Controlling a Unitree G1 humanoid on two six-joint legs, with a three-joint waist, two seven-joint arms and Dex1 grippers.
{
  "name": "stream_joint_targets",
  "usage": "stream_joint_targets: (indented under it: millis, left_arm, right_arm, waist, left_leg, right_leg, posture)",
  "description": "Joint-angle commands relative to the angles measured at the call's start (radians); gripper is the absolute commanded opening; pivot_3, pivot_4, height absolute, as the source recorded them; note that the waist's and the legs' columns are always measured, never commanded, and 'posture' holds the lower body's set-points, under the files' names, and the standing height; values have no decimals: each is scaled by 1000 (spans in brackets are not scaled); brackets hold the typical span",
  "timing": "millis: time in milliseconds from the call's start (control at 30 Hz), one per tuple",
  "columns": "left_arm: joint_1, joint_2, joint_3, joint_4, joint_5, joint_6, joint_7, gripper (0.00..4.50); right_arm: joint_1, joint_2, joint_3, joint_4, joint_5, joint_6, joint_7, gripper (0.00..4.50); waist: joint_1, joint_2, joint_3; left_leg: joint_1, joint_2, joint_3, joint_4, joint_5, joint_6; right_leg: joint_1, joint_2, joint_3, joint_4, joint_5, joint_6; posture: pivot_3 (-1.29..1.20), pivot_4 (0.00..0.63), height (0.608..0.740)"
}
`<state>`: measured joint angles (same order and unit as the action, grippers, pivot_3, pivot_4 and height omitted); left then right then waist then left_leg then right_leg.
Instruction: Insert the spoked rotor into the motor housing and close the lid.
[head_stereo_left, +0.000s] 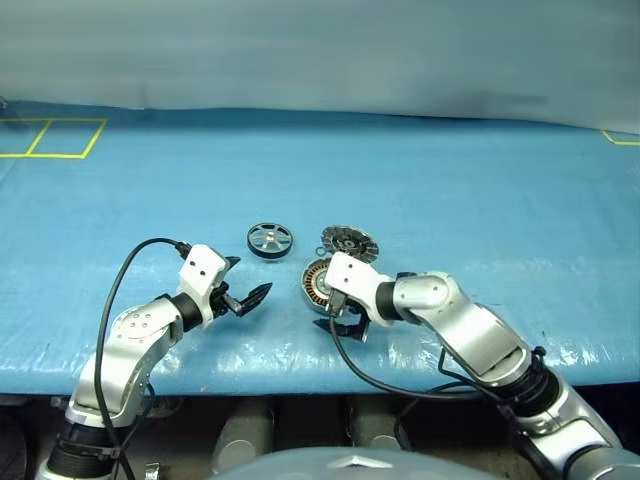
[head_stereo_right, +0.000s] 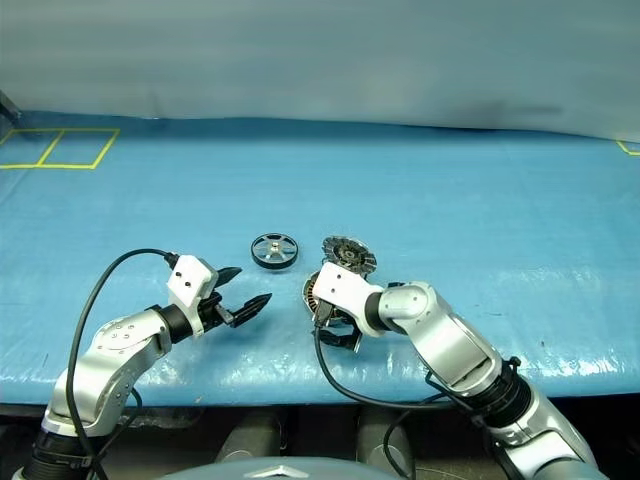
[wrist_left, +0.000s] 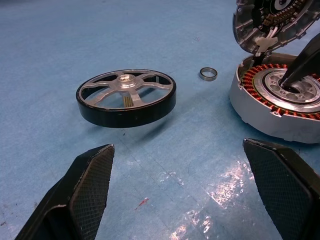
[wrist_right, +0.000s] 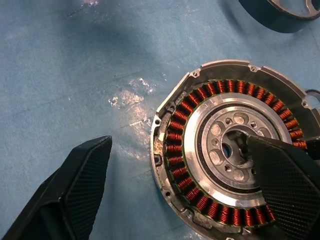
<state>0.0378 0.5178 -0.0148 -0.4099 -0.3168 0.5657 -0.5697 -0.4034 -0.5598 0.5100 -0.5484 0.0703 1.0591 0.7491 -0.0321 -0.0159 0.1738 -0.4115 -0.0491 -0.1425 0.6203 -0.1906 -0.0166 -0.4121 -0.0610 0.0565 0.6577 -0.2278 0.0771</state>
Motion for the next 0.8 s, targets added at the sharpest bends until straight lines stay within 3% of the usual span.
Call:
stream_joint_targets:
  millis: [33, 333, 500, 667, 800]
  left_arm:
    - [-8, 8, -2, -14, -1, -5, -11, 4500]
    - [-14, 60, -20, -16, 4, 17, -59, 4500]
    - [-51, 152, -59, -63, 43, 53, -89, 4500]
    - [-145, 180, -44, -74, 20, 29, -139, 4500]
    - [-260, 229, -73, -20, 57, -19, -210, 4500]
  right_arm:
    - [-16, -21, -63, -79, 37, 20, -3, 4480]
    - [52, -65, -253, -193, 140, 34, -17, 4480]
    - [194, -38, -387, -236, 167, -43, -82, 4480]
    - [383, 37, -485, -288, 228, -115, -129, 4480]
    - [520, 82, -503, -307, 237, -187, -169, 4480]
  waist:
    - [1, 0, 0]
    - [7, 0, 0]
    - [9, 0, 0]
    - [14, 0, 1]
    - [11, 0, 1]
  left_leg:
    - [0, 0, 0, 0, 0, 0]
    - [-1, 0, 0, 0, 0, 0]
    - [-1, 1, 0, -1, 0, 0]
    - [-1, 1, 0, -1, 0, 0]
    - [-1, 2, 0, -1, 0, 0]
  right_leg:
    - [0, 0, 0, 0, 0, 0]
    - [0, 0, -1, -1, 0, 0]
    - [-1, 0, -1, -1, -1, -1]
    - [0, 0, -2, -1, -1, -1]
    - [0, 1, -2, -1, -1, -1]
  posture:
    - [0, 150, 740]
    - [0, 150, 740]
    - [0, 150, 740]
    - [0, 150, 740]
    - [0, 150, 740]
